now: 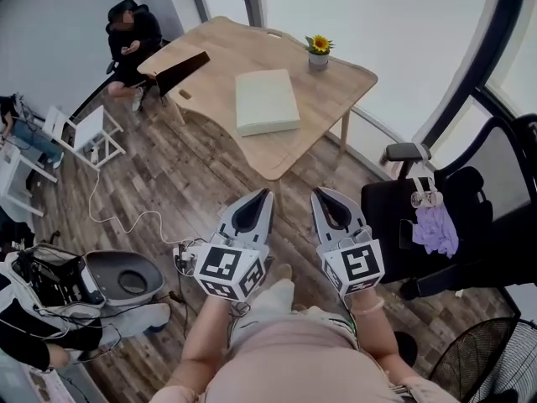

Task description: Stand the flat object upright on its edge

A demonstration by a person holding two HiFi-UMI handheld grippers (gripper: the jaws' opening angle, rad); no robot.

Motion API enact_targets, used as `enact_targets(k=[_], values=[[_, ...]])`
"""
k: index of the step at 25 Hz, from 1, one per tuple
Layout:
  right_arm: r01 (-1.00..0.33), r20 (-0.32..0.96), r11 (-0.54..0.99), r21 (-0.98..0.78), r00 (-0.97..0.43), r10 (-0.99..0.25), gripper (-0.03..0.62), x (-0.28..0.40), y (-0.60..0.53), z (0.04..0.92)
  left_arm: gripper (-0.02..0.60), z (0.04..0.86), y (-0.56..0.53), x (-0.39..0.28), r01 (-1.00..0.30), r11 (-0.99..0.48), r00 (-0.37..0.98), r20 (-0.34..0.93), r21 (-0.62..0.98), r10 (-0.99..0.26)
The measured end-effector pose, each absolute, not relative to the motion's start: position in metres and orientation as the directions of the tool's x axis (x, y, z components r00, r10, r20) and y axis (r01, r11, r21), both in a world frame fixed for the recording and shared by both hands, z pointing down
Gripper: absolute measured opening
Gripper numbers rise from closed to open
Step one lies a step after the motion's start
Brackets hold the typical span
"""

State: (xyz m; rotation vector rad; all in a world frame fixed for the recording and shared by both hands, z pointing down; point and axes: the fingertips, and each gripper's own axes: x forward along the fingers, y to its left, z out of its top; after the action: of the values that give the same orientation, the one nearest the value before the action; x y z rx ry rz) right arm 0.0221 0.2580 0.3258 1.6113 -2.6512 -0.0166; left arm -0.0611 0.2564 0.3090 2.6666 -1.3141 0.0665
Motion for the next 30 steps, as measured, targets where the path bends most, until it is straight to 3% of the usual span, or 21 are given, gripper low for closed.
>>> enact_targets(k=[30], values=[[-0.907, 0.093, 0.418, 0.054, -0.412, -0.906, 0.000, -0.006, 0.102, 0.332, 0.011, 0.323, 0.100, -0.095, -0.742, -0.652, 0.670, 0.146, 0.155, -0.728]])
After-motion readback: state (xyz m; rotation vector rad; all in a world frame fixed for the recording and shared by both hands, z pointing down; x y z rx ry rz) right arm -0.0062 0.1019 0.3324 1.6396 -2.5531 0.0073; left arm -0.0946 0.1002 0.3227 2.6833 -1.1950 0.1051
